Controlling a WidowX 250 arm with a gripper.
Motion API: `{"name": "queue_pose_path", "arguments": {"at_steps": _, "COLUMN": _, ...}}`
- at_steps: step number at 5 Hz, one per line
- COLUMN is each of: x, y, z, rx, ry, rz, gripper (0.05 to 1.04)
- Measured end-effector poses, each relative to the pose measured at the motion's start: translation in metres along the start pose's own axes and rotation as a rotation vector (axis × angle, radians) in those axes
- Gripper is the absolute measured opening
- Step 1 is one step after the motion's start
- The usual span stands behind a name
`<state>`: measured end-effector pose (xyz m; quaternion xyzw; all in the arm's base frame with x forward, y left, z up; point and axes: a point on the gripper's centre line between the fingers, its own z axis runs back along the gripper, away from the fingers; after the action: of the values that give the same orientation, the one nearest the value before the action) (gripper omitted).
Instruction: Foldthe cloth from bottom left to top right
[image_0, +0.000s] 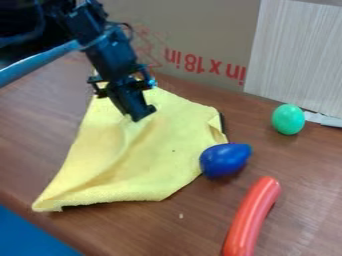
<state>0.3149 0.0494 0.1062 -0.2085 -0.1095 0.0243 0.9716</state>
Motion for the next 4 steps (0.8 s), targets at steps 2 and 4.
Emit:
{"name": "queue_pose_path", "arguments": {"at_steps": 2, "x": 0.013, "y": -0.031, "z": -0.003, "rx": -0.037, "ry": -0.006, "rz": -0.007, "gripper": 0.054}}
{"name": "queue_pose_path", "arguments": {"at_steps": 4, "x": 0.034, "y": -0.036, "z": -0.015, "rx": -0.046, "ry": -0.011, "rz": 0.024, "gripper": 0.054}}
